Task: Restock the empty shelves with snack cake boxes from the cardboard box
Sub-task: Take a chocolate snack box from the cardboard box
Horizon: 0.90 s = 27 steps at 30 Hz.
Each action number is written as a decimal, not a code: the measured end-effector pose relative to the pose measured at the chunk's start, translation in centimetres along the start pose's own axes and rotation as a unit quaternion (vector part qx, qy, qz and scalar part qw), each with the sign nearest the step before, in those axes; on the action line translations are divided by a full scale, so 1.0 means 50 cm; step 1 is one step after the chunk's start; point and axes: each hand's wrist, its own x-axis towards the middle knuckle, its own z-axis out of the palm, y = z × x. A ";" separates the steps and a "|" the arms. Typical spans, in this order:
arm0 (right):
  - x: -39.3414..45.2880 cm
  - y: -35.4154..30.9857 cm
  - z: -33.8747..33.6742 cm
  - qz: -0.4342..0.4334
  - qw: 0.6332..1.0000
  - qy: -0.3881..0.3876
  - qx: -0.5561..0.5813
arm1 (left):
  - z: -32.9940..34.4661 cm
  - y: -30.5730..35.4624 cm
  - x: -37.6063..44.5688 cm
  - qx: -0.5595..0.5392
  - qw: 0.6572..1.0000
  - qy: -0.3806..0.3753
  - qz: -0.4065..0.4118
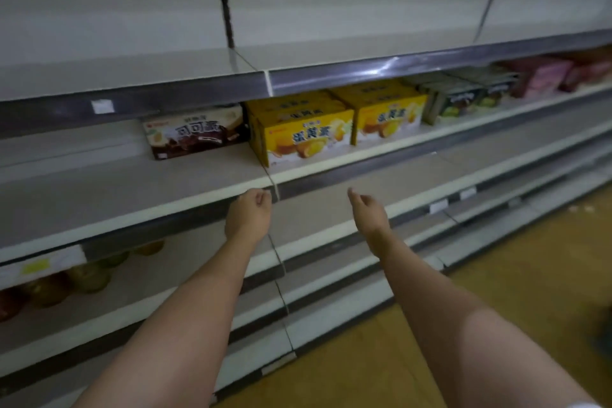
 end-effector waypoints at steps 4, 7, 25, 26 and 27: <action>-0.047 0.106 -0.109 0.067 0.997 0.036 -0.005 | 0.117 0.036 -0.059 0.055 0.992 -0.115 0.010; -0.077 0.175 -0.196 0.116 0.990 0.078 -0.008 | 0.212 0.092 -0.114 0.076 0.974 -0.211 0.042; -0.383 0.610 -0.824 0.323 0.891 0.310 0.071 | 0.778 0.545 -0.637 0.084 0.848 -0.483 0.204; -0.400 0.631 -0.851 0.330 0.884 0.322 0.079 | 0.807 0.560 -0.667 0.085 0.838 -0.495 0.213; -0.411 0.648 -0.871 0.337 0.877 0.330 0.090 | 0.832 0.570 -0.687 0.085 0.831 -0.504 0.221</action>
